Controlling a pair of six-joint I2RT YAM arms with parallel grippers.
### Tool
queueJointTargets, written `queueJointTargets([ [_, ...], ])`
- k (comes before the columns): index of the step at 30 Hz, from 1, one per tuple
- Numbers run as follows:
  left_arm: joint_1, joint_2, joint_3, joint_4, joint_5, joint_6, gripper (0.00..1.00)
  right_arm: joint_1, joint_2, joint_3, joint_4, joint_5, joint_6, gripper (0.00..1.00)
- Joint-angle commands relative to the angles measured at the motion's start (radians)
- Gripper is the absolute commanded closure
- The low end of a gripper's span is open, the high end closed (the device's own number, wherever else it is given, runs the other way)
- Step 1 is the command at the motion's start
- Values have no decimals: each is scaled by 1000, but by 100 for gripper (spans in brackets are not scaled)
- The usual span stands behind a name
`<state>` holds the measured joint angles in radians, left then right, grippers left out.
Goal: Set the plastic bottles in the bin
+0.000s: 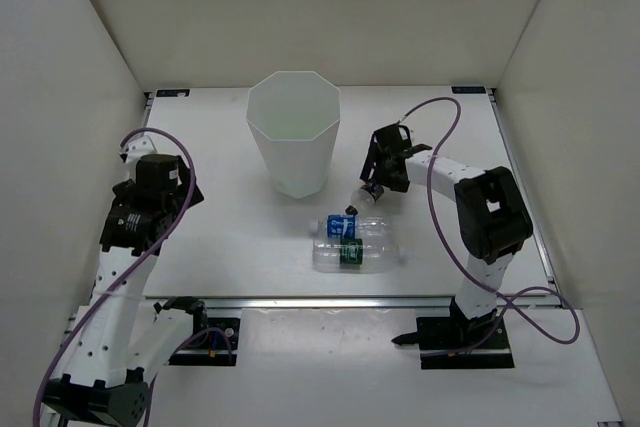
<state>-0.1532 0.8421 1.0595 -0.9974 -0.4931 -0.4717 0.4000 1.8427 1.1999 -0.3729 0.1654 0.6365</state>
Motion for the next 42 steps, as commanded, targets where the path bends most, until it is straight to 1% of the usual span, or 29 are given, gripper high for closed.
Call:
queueJointTargets([
  [1,-12,15,34,-21,11,1,1,7,-5,18,51,46,46,33],
  [2,-9,17,36,-21,8,1,2,8,-7,27,42,46,52,43],
  [4,-2,12,37,-9,14,10,2,13,-13,41,54,54,49,48],
  [7,3,12,30,3,21,16,1,7,-32,55,72,60,57,68],
  [8,-8,6,22,9,21,19,1,-1,-37,65,72,59,51,73],
  [9,-6,12,22,13,28,21,1,-9,-40,76,83,56,55,79],
  [10,-6,12,20,11,31,24,1,-15,-51,90,89,48,60,90],
  [12,-3,8,11,20,36,27,2,-21,-62,134,98,60,45,100],
  [19,-5,14,-10,74,65,42,1,-49,-141,328,78,112,-84,100],
  [22,-6,18,-13,91,79,50,1,-69,-190,426,77,205,-162,100],
  [26,-3,29,-27,114,88,54,2,-38,-226,562,130,261,-285,100],
  [27,-5,32,-21,115,88,57,1,-17,-224,605,143,270,-341,100],
  [30,-3,48,-21,132,102,62,2,74,-188,697,212,299,-441,100],
  [34,-11,64,-35,160,142,70,1,233,-117,763,299,354,-586,100],
  [35,-9,71,-30,158,143,67,2,250,-102,774,321,359,-624,100],
  [36,-9,72,-33,158,148,68,2,279,-70,796,319,353,-656,100],
  [38,1,72,-39,160,148,82,1,315,-19,868,286,286,-659,100],
  [39,-6,71,-39,152,148,74,1,315,10,880,261,264,-667,87],
  [40,-6,74,-41,151,159,80,2,327,30,888,262,231,-673,68],
  [41,-9,75,-39,152,159,84,2,332,33,873,270,200,-678,57],
  [42,-14,77,-44,149,159,84,1,338,42,863,276,194,-687,35],
])
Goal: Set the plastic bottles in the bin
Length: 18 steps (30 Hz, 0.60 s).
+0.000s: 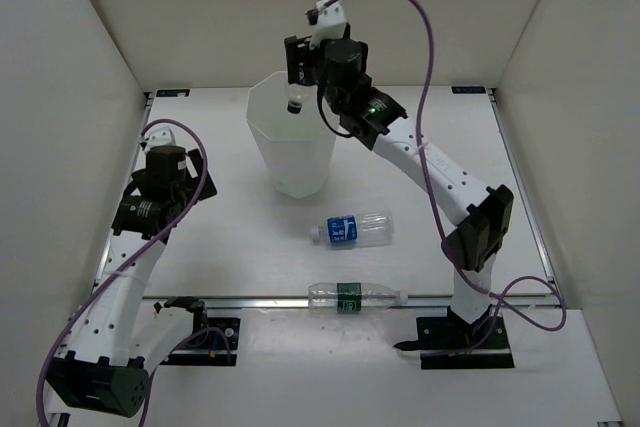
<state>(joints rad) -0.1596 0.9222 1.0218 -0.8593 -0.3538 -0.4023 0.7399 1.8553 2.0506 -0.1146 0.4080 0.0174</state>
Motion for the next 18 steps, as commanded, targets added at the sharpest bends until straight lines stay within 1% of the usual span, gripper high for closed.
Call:
queueJointTargets([
  [1,-6,-6,-11,6,30,16,2,6,22,22,15,-78,-71,29],
  [2,-9,-5,-9,11,32,19,1,3,21,28,0,-92,-66,18],
  [4,-11,-9,-6,5,36,29,1,-4,9,34,-17,-133,-60,4],
  [5,-9,-3,-5,6,38,28,1,-5,-2,31,-22,-130,-62,1],
  [7,-15,-3,-11,3,50,51,1,9,-27,31,-62,-89,-77,1],
  [9,-27,-5,-9,8,114,80,1,16,-62,-3,-89,-63,-89,1],
  [11,-52,-20,-17,14,185,158,2,0,-114,-42,-169,-87,-30,1],
  [12,-95,-22,-23,25,244,167,1,-31,-140,-65,-200,-133,16,1],
  [13,-144,-23,-28,25,271,192,1,-54,-159,-75,-261,-161,79,1],
  [14,-174,-22,-29,40,335,215,1,-101,-198,-116,-319,-231,131,1],
  [15,-243,-11,-35,51,364,223,1,-146,-249,-174,-344,-285,157,1],
  [16,-317,13,-31,52,374,235,1,-189,-304,-258,-371,-316,194,1],
  [17,-351,44,-23,57,381,231,1,-209,-336,-306,-379,-321,211,1],
  [18,-410,65,-13,69,363,226,1,-255,-402,-404,-385,-333,237,1],
])
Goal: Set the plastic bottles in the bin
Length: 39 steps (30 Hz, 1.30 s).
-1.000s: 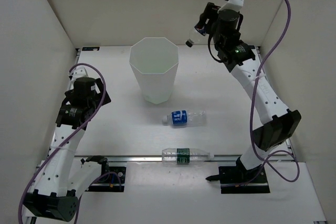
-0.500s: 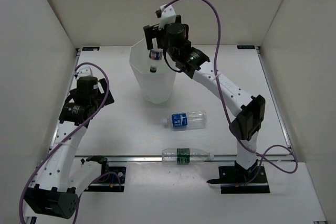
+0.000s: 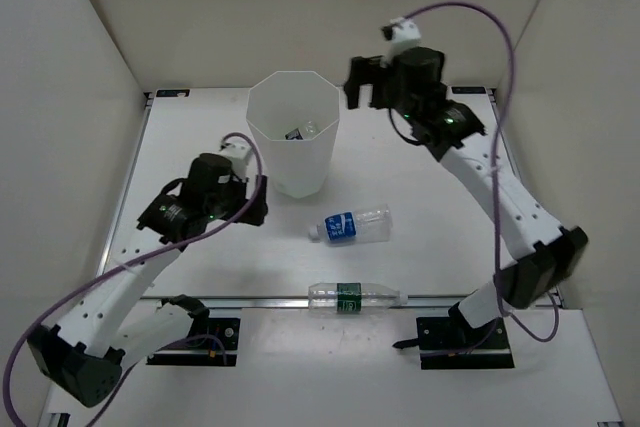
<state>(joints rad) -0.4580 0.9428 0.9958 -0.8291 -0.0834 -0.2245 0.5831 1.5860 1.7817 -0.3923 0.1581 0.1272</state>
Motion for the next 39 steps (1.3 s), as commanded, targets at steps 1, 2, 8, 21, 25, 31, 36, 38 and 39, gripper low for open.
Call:
queueJointTargets([
  [1,-146,85,24,47,108,44,1,-158,-189,-222,-115,-119,133,1],
  [2,-169,123,27,51,129,47,1,-193,-220,-264,-132,-143,172,1],
  [8,-365,299,128,137,218,123,2,-578,-532,-675,-150,-311,262,1],
  [21,-465,853,506,211,122,333,1,-746,-632,-777,-212,-376,192,1],
  [25,-465,948,550,237,140,398,2,-764,-649,-782,-224,-376,175,1],
  [31,-449,999,491,297,245,412,2,-784,-667,-800,-229,-351,169,1],
  [36,-452,1005,442,309,265,389,2,-795,-687,-831,-211,-354,177,1],
  [38,-469,1025,432,302,243,393,1,-801,-692,-843,-211,-359,187,1],
  [39,-470,1033,434,303,237,393,4,-799,-695,-844,-207,-361,186,1],
])
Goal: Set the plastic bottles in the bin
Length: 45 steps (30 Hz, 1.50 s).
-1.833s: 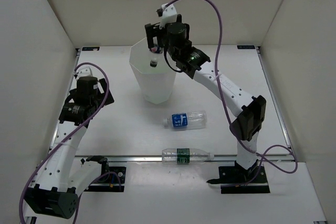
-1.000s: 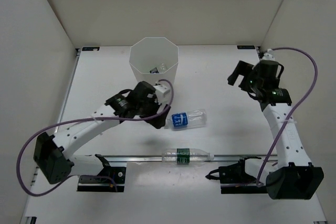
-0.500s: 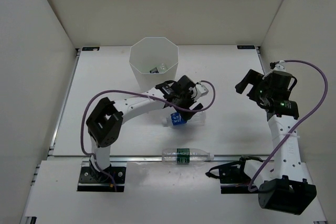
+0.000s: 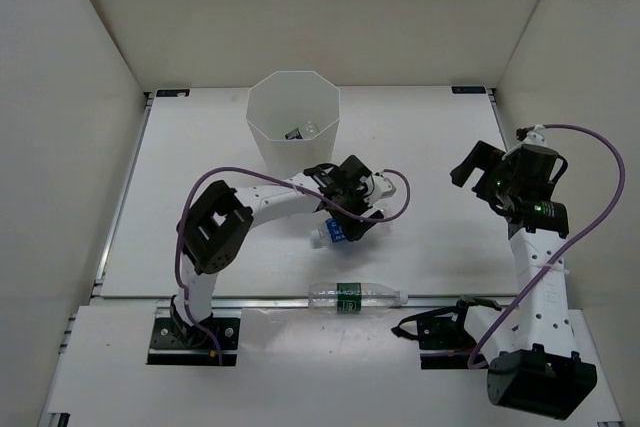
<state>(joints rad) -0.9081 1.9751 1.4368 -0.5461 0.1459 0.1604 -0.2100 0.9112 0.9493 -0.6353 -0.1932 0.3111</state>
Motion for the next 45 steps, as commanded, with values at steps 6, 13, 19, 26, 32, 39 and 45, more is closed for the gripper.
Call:
queueJointTargets([
  [6,-11,-70,20,26,-26,-44,42,-3,-37,-27,51,-3,17,1],
  [13,-43,-275,190,44,-123,-70,44,-12,-72,-29,59,17,14,1],
  [19,92,-513,241,265,-172,-269,36,7,-77,-26,71,29,-9,1],
  [26,208,-524,225,443,-492,-228,38,124,-64,-41,97,-74,-91,2],
  [32,270,-456,192,454,-586,-252,30,349,-40,-47,69,-16,-139,1],
  [39,294,-410,217,388,-623,-289,1,324,-23,-26,40,-101,-173,1],
  [45,267,-401,437,134,-643,-268,2,383,-28,-11,12,-95,-236,1],
])
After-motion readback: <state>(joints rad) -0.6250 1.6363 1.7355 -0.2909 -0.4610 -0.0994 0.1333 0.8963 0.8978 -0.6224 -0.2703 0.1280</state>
